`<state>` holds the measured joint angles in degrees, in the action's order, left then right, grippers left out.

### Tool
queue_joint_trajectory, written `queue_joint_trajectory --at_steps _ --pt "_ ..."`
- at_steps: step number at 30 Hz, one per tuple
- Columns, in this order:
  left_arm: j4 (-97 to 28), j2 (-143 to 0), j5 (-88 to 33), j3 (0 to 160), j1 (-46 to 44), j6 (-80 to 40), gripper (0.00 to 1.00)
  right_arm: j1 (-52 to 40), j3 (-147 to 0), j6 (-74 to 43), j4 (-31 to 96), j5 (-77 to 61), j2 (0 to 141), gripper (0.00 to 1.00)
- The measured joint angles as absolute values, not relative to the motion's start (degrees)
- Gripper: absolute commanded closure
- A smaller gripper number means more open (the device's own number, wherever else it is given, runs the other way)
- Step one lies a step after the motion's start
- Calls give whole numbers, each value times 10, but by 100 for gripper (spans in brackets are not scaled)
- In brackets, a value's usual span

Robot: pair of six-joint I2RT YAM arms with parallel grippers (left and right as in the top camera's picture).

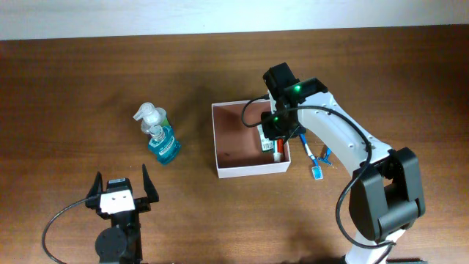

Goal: Pack container
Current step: 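Lower the tube into the box and open the right gripper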

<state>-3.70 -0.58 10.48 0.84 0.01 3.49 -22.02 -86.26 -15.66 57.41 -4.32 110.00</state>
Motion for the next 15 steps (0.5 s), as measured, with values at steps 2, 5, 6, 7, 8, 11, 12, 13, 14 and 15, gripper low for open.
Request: queue_joint_trajectory --at_steps 2,5,6,7,8,11,12,13,14,15 --pt "-37 -6 105 8 0 35 1 -220 -874 -157 602 -43 1100 73" --pt "-37 -6 105 8 0 35 1 -219 -939 -157 681 -33 1105 73" --pt "-37 -6 105 8 0 35 1 -217 -978 -157 724 -16 1106 73" --pt "-37 -6 105 8 0 35 1 -215 -1003 -157 747 -4 1106 73" --pt "-37 -6 105 8 0 35 1 -208 -1036 -157 778 11 1105 73" --pt "-37 -6 105 8 0 35 1 -185 -1071 -157 806 33 1100 73" --pt "-37 -6 105 8 0 35 1 -168 -1076 -157 817 39 1100 73" --pt "-37 -6 105 8 0 35 1 -150 -1076 -158 821 43 1100 73" --pt "-37 -6 105 8 0 35 1 -131 -1076 -161 822 47 1100 73" --pt "-37 -6 105 8 0 35 1 -104 -1075 -166 822 51 1100 69"
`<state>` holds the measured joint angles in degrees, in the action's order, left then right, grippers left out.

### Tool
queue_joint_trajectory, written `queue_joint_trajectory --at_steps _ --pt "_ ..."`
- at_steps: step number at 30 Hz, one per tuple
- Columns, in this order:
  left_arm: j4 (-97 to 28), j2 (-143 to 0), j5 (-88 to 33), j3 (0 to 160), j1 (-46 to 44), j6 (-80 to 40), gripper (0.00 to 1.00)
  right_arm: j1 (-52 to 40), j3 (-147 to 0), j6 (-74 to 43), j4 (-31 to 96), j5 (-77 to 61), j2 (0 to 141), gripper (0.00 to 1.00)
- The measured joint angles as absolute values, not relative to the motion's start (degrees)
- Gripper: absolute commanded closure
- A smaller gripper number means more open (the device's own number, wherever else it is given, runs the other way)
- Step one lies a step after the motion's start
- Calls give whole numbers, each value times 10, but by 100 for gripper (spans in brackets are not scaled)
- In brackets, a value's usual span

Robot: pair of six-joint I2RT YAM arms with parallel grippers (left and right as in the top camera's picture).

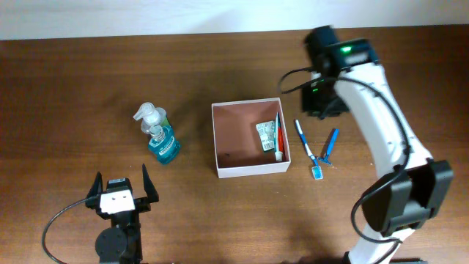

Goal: Pack container
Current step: 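Lower the tube into the box and open the right gripper, then move the right gripper over the blue razor and close on it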

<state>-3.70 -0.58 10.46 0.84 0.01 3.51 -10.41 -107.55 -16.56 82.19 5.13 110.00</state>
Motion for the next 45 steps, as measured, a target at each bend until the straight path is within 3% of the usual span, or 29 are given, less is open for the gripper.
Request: queue_joint_trajectory --at_steps 7,10,15,27,45 --pt "-37 -6 105 8 0 35 1 1 -1047 -178 806 40 1100 61" --pt "-37 -6 105 8 0 35 1 24 -1003 -178 776 21 1100 31" --pt "-37 -6 105 8 0 35 1 26 -889 -182 668 -20 1100 18" --pt "-37 -6 105 8 0 35 1 26 -793 -225 594 -22 1100 39" --pt "-37 -6 105 8 0 35 1 26 -793 -228 576 -15 1114 45"
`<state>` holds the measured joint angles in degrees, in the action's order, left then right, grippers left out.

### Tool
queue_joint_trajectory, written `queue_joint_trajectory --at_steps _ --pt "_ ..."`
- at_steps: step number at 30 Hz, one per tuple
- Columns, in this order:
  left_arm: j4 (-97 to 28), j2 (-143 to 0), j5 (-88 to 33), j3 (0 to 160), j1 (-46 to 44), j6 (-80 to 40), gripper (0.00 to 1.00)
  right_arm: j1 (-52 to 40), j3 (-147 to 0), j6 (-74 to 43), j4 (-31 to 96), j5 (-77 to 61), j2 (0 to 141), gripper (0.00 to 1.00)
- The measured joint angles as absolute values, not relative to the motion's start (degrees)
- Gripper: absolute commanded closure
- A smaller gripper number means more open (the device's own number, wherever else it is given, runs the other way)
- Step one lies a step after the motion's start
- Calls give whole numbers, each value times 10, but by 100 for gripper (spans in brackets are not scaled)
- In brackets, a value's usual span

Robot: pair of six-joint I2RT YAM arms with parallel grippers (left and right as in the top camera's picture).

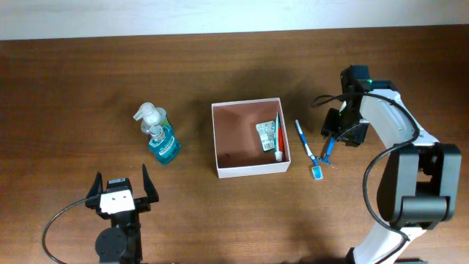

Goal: Pack container
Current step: 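Move the right gripper over the blue razor and close on it, then lift the blue razor and carry it over the pink box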

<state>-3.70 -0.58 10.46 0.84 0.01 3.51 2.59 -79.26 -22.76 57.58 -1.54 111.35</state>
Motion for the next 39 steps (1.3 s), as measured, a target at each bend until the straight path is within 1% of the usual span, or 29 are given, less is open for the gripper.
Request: queue_joint_trajectory --at_steps 6,7,9,11,17,18,19,21,24,26,29,31,33,39 --pt "-37 -6 105 8 0 35 1 26 -792 -227 576 -15 1156 46" --pt "-37 -6 105 8 0 35 1 26 -792 -227 576 -15 1159 47" --pt "-37 -6 105 8 0 35 1 26 -792 -228 576 -15 1160 53" --pt "-37 -6 105 8 0 35 1 26 -792 -229 579 -15 1160 57" --pt "-37 -6 105 8 0 35 1 26 -792 -231 593 -16 1160 60" --pt "-37 -6 105 8 0 35 1 26 -792 -232 595 -16 1160 64" --pt "-37 -6 105 8 0 35 1 26 -792 -232 596 -16 1160 70" --pt "-37 -6 105 8 0 35 1 26 -792 -235 598 -17 1160 76" --pt "-37 -6 105 8 0 35 1 26 -792 -233 598 -18 1160 83" --pt "-37 -6 105 8 0 35 1 26 -792 -236 598 -20 1160 86" --pt "-37 -6 105 8 0 35 1 26 -792 -235 598 -21 1160 85" --pt "-37 -6 105 8 0 35 1 26 -792 -238 598 -21 1160 73" --pt "-37 -6 105 8 0 35 1 26 -792 -236 598 -23 1160 70" --pt "-37 -6 105 8 0 35 1 26 -788 -234 585 -23 1160 71"
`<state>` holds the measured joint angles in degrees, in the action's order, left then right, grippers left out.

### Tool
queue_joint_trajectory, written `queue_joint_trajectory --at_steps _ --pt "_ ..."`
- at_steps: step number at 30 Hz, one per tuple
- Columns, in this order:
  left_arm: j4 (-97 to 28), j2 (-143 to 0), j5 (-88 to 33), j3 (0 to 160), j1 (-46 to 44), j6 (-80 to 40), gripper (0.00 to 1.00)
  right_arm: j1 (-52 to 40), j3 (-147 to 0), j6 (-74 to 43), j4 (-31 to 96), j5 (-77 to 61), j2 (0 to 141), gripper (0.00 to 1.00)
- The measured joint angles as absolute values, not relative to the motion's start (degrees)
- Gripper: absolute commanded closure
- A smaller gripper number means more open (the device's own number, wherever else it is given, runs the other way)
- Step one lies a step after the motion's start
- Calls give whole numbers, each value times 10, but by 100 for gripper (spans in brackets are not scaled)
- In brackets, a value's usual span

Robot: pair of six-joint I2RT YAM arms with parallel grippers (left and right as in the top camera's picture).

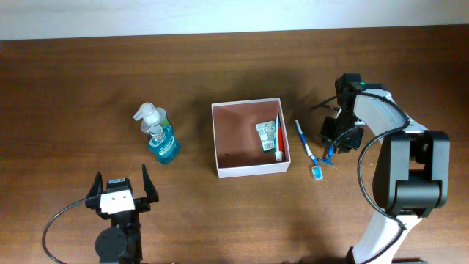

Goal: Pack container
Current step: 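Lift the blue razor and carry it over the pink box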

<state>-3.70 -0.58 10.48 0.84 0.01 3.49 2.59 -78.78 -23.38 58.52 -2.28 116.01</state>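
The container is a white box (215, 141) with a brown floor at the table's middle. A toothpaste tube (267, 136) and a red-and-white item lie along its right wall. A blue-and-white toothbrush (304, 142) lies on the table just right of the box, its head (316, 173) toward the near side. My right gripper (332, 141) is down over a small blue item (328, 153); the wrist hides its fingers. At the near left my left gripper (122, 188) is open and holds nothing.
Two pump bottles, one with teal liquid (161, 141) and a smaller one (149, 116), stand left of the box. The right arm's white link (377, 114) curves from the table's right side. Bare brown tabletop (88, 81) surrounds everything.
My right gripper has shifted slightly left and toward the near side, now lying closer over the small blue item. The item, toothbrush, box and left arm have not moved.
My right gripper was inside the box at its right wall, over the toothpaste. Then it was outside, above the far right of the box, with the toothpaste left inside. Later it was over the small blue item, and now sits closer onto it.
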Motion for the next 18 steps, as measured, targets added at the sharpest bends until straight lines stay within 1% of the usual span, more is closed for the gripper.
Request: queue_joint_trajectory --at_steps 3,5,6,8,15,18 --pt "-37 -6 105 8 0 35 1 26 -779 -234 580 -23 1160 71" --pt "-37 -6 105 8 0 35 1 26 -773 -233 578 -23 1160 78" --pt "-37 -6 105 8 0 35 1 26 -770 -235 576 -23 1160 89" --pt "-37 -6 105 8 0 35 1 26 -769 -234 576 -21 1160 96" --pt "-37 -6 105 8 0 35 1 26 -769 -234 578 -20 1160 96" --pt "-37 -6 105 8 0 35 1 26 -782 -233 600 -21 1163 96"
